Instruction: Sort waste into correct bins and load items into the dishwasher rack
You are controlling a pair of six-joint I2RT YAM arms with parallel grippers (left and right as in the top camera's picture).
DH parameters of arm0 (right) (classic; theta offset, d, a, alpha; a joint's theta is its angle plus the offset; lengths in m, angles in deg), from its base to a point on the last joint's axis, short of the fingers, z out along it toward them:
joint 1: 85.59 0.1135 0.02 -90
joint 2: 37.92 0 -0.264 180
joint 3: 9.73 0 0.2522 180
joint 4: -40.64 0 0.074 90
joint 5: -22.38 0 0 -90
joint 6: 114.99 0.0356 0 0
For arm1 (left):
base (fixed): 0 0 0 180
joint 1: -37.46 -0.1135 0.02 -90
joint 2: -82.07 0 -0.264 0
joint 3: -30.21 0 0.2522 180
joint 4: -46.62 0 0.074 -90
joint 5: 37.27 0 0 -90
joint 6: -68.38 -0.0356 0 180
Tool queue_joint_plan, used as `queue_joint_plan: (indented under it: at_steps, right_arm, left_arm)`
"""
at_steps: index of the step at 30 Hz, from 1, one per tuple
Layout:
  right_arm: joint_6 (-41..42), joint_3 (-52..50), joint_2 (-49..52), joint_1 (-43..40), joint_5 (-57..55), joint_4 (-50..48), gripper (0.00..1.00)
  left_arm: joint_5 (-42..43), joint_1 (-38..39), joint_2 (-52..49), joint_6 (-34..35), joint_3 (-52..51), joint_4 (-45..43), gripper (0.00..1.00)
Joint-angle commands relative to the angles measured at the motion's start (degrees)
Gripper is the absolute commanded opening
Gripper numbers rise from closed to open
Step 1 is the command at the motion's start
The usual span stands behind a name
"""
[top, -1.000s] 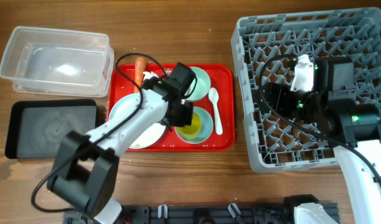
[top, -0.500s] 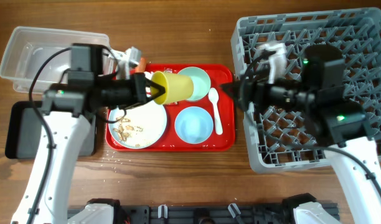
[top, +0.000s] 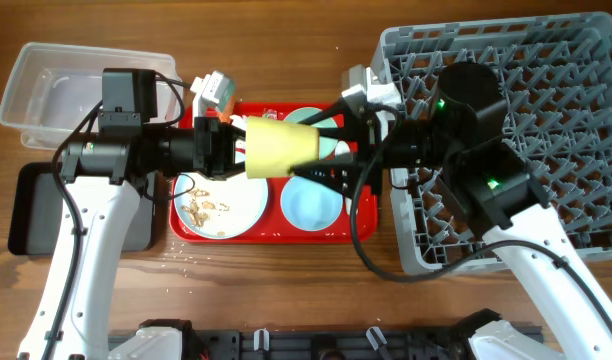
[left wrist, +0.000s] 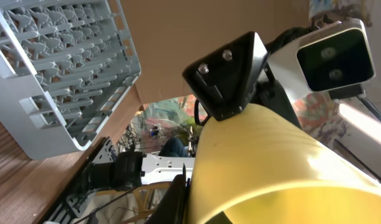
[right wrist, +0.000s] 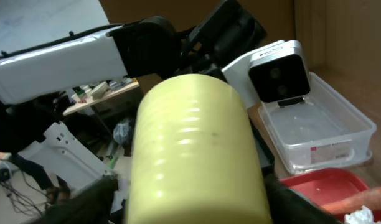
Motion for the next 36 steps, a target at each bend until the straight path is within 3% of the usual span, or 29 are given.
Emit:
queue_joint_plan:
  at_steps: [1, 2, 3, 5, 10, 13, 19, 25, 28, 31, 36]
  right_arm:
    - [1.0, 0.2, 0.3, 0.3, 2.3, 1.0, 0.59]
    - [1.5, 0.2, 0.3, 0.3, 0.5, 2.1, 0.57]
    - [1.3, 0.2, 0.0, 0.3, -2.9, 4.4, 0.56]
    - [0.8, 0.2, -1.1, 0.2, -8.6, 8.0, 0.54]
    - [0.1, 0.2, -10.6, 0.2, -33.7, 22.3, 0.54]
    - [4.7, 0.2, -15.8, 0.2, -47.8, 33.3, 0.53]
    - [25.6, 0.3, -19.0, 0.2, -73.6, 50.1, 0.53]
    - [29.8, 0.3, -15.2, -6.1, -75.8, 62.2, 0.54]
    - [22.4, 0.3, -7.9, -8.5, -66.3, 62.6, 0.54]
    - [22.4, 0.3, -1.6, -8.6, -66.1, 60.4, 0.5]
    - [20.5, 3.3, -2.0, -17.0, -65.1, 58.9, 0.51]
  left_arm:
    - [-0.8, 0.2, -0.2, -1.0, 0.7, -0.4, 0.16]
    - [-0.9, 0.1, -0.2, -1.0, 0.7, -0.9, 0.31]
    - [-1.0, 0.1, -0.2, -1.0, 0.7, -2.2, 0.63]
    - [-4.5, 0.1, -0.2, -1.0, 0.7, -3.5, 1.0]
    - [-31.2, -0.9, -0.2, -1.0, 0.7, -3.7, 1.0]
    - [-33.9, -0.9, -0.2, -1.0, 0.7, -3.7, 1.0]
    - [-33.9, -0.9, -0.2, -1.0, 0.7, -3.7, 1.0]
    - [-33.9, -0.8, -0.2, -1.0, 0.7, -3.7, 1.0]
    - [-33.9, -0.8, -0.2, -1.0, 0.7, -3.7, 1.0]
    - [-33.9, -0.8, -0.2, -1.0, 0.7, -3.4, 1.0]
    - [-33.9, -0.8, -0.2, -1.2, 0.7, -2.3, 1.0]
